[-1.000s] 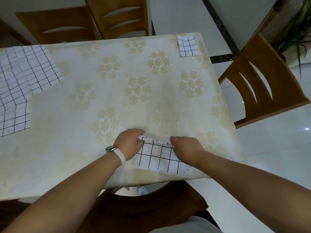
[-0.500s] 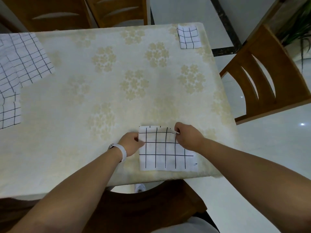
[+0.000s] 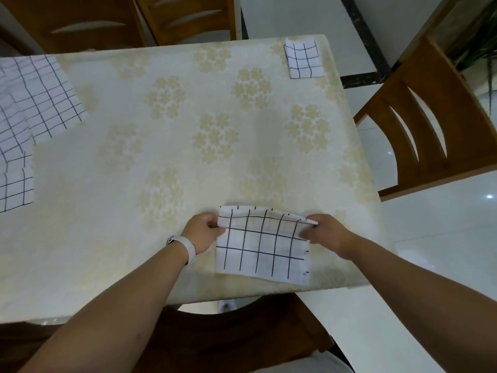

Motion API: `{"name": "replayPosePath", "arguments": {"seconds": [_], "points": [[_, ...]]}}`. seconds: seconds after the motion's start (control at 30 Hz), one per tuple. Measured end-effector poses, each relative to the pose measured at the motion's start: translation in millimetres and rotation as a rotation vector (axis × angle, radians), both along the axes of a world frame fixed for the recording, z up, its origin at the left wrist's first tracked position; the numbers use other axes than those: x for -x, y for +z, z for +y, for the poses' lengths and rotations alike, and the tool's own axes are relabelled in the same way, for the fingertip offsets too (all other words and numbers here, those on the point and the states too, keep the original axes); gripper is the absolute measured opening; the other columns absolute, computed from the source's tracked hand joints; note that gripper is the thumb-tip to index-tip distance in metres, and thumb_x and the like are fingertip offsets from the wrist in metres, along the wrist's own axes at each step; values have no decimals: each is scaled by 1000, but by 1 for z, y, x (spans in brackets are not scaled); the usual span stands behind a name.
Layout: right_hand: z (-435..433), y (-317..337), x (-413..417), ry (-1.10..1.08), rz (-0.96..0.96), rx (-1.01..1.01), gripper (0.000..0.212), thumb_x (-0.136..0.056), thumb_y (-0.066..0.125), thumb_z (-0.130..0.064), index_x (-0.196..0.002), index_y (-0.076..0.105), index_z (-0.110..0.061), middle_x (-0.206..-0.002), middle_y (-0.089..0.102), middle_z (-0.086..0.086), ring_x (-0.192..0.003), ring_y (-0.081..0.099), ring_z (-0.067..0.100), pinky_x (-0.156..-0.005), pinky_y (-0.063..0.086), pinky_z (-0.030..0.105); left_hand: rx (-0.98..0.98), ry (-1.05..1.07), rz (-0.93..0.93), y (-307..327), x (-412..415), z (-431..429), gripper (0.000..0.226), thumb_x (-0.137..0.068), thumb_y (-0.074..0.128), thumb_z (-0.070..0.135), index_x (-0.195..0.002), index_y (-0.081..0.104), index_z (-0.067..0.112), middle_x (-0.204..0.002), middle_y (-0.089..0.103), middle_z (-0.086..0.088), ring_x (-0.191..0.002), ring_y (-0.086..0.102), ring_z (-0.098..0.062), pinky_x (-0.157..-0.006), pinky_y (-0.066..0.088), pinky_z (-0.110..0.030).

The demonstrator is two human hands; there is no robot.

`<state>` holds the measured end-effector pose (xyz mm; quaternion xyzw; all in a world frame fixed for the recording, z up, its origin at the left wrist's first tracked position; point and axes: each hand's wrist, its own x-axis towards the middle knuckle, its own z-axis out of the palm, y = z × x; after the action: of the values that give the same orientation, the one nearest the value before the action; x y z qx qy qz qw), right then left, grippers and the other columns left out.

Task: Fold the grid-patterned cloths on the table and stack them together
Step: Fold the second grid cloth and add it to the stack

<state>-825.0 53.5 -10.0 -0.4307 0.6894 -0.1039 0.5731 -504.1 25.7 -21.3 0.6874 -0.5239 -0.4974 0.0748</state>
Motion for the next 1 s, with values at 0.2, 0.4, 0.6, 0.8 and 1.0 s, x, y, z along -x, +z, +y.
{"name": "replayPosePath", "arguments": {"seconds": [0.2, 0.4, 0.6, 0.8, 1.0], "points": [[14, -9, -10, -38, -71, -33, 18, -84, 73, -14, -98, 71, -5, -101, 70, 21, -94, 68, 36, -81, 56, 44, -71, 177, 165, -2, -7, -3, 11, -85, 68, 4, -84, 68, 15, -88, 71, -7, -79, 63, -20, -77, 54, -37], [16, -12, -14, -68, -124, -20, 38, -75, 71, -31, -96, 67, 0, -106, 65, 30, -100, 62, 47, -88, 49, 63, -136, 34, 203, 5, -7, -2, 27, -81, 67, -2, -96, 68, 21, -93, 72, -4, -81, 64, -16, -72, 50, -29], [15, -12, -15, -137, -186, -7, 13, -92, 62, -11, -100, 72, -11, -100, 74, 10, -92, 72, 26, -85, 58, 46, -88, 32, 147, 4, -3, 2, 20, -85, 64, 1, -87, 68, 20, -73, 66, 7, -62, 57, -7, -60, 45, -20], [18, -14, -15, -263, -256, 3, 21, -92, 60, -3, -96, 74, -18, -101, 75, 3, -91, 72, 18, -77, 57, 34, -92, 138, 138, 0, -7, 4, 4, -85, 65, -1, -87, 68, 1, -71, 61, -5, -61, 54, -14, -60, 48, -23], [18, -15, -8, -275, -209, -15, 34, -89, 49, 11, -85, 75, -10, -95, 72, 11, -89, 67, 28, -72, 55, 33, -67, 170, 211, 0, -10, 3, 30, -84, 56, -13, -75, 73, 10, -75, 66, -13, -66, 56, -16, -58, 49, -17]]}}
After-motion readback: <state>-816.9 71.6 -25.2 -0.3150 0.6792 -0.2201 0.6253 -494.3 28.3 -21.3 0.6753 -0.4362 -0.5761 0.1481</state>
